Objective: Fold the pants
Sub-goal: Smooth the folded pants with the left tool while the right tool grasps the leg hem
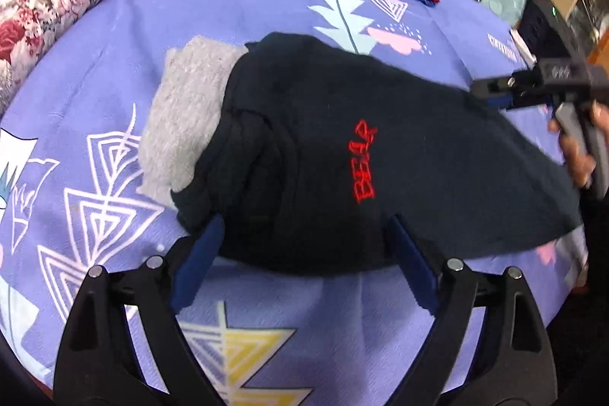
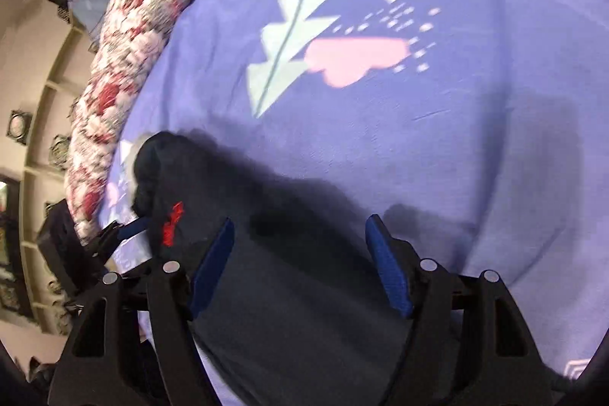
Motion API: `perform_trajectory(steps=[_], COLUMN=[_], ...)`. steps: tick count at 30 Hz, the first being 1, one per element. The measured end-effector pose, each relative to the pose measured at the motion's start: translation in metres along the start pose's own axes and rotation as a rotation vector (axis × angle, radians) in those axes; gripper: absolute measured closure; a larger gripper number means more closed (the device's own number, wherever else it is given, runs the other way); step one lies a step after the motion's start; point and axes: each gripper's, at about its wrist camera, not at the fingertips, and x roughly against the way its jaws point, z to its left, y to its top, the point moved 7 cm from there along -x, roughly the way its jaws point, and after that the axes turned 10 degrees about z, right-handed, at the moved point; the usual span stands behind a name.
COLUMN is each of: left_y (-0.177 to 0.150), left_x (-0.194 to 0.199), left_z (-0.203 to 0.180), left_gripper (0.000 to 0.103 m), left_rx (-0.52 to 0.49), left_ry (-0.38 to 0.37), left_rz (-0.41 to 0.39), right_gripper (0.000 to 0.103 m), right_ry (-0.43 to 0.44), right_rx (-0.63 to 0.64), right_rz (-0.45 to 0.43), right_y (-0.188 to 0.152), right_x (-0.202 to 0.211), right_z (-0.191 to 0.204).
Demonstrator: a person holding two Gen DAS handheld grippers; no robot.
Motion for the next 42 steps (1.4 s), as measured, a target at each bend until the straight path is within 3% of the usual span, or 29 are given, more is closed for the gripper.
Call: perform_trajectory(steps=[5, 9, 11, 13, 15, 17, 20, 21, 22, 24, 28, 29, 30, 32, 35, 37, 40, 42], left_y=[0.0, 0.001, 0.0, 0.001, 0.001, 0.001, 0.0, -0.001, -0.001, -0.002, -0.002, -0.002, -0.002, -0.001, 0.003, 0.01, 0.021, 0.028], left_x=[-0.001, -0.001, 0.001, 0.001, 0.001, 0.001, 0.002, 0.002, 0.002, 0.002, 0.001, 0.001, 0.001, 0.001, 0.006, 0.015, 0.026, 0.025], left_z=[0.001, -0.001, 0.001, 0.001, 0.0, 0.0, 0.001, 0.001, 0.001, 0.001, 0.001, 0.001, 0.002, 0.002, -0.001, -0.012, -0.037, -0.048], left_gripper=[0.014, 0.014, 0.014, 0.014, 0.014, 0.014, 0.014, 0.014, 0.014, 0.014, 0.014, 0.014, 0.014, 0.014, 0.014, 0.014, 0.014, 0.01], left_rx=[-0.004, -0.009, 0.002, 0.01, 0.008, 0.007, 0.009, 0.007, 0.004, -0.002, -0.007, -0.007, -0.008, -0.005, 0.012, 0.001, -0.055, -0.081], left_ry=[-0.012, -0.009, -0.024, -0.034, -0.032, -0.032, -0.04, -0.043, -0.045, -0.046, -0.044, -0.043, -0.043, -0.041, -0.042, -0.069, -0.098, -0.087], left_rz=[-0.001, 0.001, -0.002, -0.004, -0.005, -0.006, -0.008, -0.009, -0.009, -0.008, -0.005, -0.003, -0.002, 0.004, 0.02, 0.011, -0.031, -0.045], right_gripper=[0.031, 0.031, 0.03, 0.03, 0.03, 0.04, 0.069, 0.085, 0.092, 0.094, 0.095, 0.094, 0.091, 0.09, 0.08, 0.051, 0.051, 0.051], right_ry=[0.159, 0.108, 0.125, 0.211, 0.279, 0.281, 0.232, 0.245, 0.265, 0.275, 0.229, 0.178, 0.079, 0.11, 0.057, 0.032, 0.035, 0.005], right_rx=[0.091, 0.054, 0.036, 0.011, -0.014, -0.012, -0.042, -0.072, -0.101, -0.135, -0.149, -0.157, -0.176, -0.197, -0.132, -0.097, -0.124, -0.202], right_rz=[0.049, 0.149, 0.196, 0.224, 0.198, 0.121, 0.012, -0.002, -0.013, -0.034, -0.043, -0.082, -0.177, -0.251, -0.298, -0.314, -0.293, -0.281], right_y=[-0.011, -0.017, -0.017, -0.013, -0.003, 0.008, 0.017, 0.017, 0.017, 0.018, 0.02, 0.022, 0.025, 0.022, -0.008, -0.041, -0.083, -0.105], right_x=[0.017, -0.012, -0.027, -0.038, -0.043, -0.039, -0.032, -0.031, -0.031, -0.03, -0.019, -0.006, 0.021, 0.055, 0.096, 0.103, 0.082, 0.062], right_z=[0.03, 0.022, 0.02, 0.021, 0.023, 0.023, 0.01, 0.001, -0.007, -0.019, -0.026, -0.034, -0.046, -0.054, -0.038, -0.022, -0.022, -0.046])
